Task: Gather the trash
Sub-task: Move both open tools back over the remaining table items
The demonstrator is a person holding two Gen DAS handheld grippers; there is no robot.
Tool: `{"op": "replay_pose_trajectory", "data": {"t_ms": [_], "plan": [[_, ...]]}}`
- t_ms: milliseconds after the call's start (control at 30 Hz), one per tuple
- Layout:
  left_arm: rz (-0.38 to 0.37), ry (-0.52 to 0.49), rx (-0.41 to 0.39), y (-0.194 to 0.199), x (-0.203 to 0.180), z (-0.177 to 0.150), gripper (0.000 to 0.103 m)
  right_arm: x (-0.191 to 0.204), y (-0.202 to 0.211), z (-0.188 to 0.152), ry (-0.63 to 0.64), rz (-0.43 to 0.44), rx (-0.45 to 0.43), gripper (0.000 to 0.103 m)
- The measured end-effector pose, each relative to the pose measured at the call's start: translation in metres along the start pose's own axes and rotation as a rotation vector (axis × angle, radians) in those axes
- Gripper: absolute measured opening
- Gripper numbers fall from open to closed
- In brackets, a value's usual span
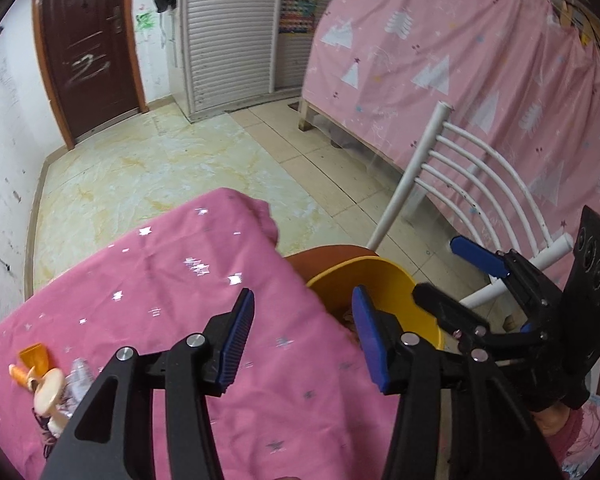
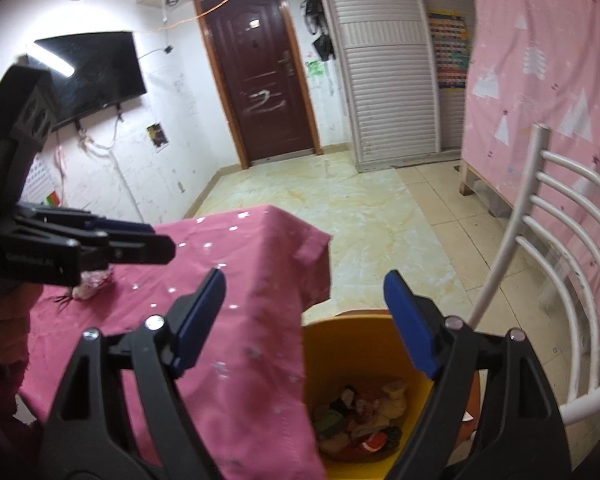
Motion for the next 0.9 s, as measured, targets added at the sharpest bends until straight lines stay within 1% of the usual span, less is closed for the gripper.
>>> {"op": "replay_pose_trajectory", "data": {"t_ms": [167,367,467,567,700,767,900], "plan": [[0.031,0.038,-0.025,0.022,0.035,-0.013,0.047,0.041,-0.014,-0.001,0.059,0.036,0.030,0.078],[0.093,0.105,-0.054,0.049,0.092,-0.035,0.051,0.095,-0.038,-0.009,0.133,0.097,0.085,0.079],[0.123,0.153,-0.053,0.059,0.125,-0.048,0.052,0.119,-0.046,-0.012,0.161,0.125,0.104,0.079],[0.150,0.178,-0.055,0.067,0.145,-0.058,0.053,0.141,-0.054,-0.016,0.184,0.159,0.125,0.079],[0.180,0.207,-0.055,0.075,0.175,-0.074,0.055,0.167,-0.067,-0.023,0.221,0.180,0.154,0.079],[0.193,0.221,-0.051,0.078,0.188,-0.083,0.055,0.176,-0.072,-0.025,0.230,0.188,0.166,0.079],[0.220,0.258,-0.045,0.085,0.218,-0.102,0.057,0.200,-0.082,-0.032,0.239,0.233,0.201,0.080]]}}
Point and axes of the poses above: each gripper's, at about its wrist camera, not at the fingertips, and y roughly against the way its jaws point, x to its left, z to its top, the point moved 5 cm from there along -y, roughly the way its jaws point, and after that the axes turned 10 degrees about -y, right-handed, at the moved point
